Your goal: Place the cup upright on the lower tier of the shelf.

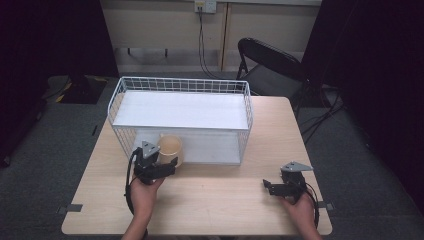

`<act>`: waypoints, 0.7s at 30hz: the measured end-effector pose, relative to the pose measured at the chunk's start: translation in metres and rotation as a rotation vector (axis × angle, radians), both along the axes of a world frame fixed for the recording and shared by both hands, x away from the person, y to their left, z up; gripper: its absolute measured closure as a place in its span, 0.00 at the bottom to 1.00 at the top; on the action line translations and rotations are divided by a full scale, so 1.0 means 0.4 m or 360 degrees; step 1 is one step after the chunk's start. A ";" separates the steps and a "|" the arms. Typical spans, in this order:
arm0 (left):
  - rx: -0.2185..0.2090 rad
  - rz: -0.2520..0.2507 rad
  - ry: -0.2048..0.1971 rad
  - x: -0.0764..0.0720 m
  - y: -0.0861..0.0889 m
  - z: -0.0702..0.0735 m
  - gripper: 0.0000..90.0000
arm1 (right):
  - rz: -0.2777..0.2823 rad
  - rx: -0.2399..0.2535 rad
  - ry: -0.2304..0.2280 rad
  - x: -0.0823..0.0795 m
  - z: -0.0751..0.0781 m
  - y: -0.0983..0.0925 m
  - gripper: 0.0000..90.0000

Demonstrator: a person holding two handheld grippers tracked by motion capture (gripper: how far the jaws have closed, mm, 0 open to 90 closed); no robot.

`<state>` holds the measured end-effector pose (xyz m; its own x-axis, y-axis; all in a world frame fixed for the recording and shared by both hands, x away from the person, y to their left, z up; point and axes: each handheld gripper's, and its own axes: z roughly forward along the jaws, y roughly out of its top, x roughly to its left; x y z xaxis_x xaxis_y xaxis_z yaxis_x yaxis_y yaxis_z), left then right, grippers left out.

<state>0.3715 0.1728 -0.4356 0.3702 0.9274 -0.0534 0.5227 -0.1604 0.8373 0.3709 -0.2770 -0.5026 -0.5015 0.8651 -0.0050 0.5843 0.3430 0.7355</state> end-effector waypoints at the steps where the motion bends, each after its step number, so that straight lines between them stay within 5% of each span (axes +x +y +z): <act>1: 0.0001 0.0007 0.0001 0.002 0.000 -0.001 0.21 | 0.0000 0.0000 0.0000 0.000 0.000 0.000 0.14; 14: -0.0031 0.0067 0.0010 0.020 -0.004 -0.008 0.25 | 0.0000 0.0000 0.0000 0.000 0.000 0.000 0.14; 21: -0.0024 0.0051 0.0037 0.026 0.004 -0.014 0.39 | 0.0000 0.0000 0.0000 0.000 0.000 0.000 0.14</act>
<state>0.3819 0.1743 -0.4412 0.3389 0.9378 -0.0757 0.5469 -0.1309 0.8269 0.3709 -0.2770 -0.5026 -0.5016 0.8651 -0.0049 0.5843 0.3430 0.7355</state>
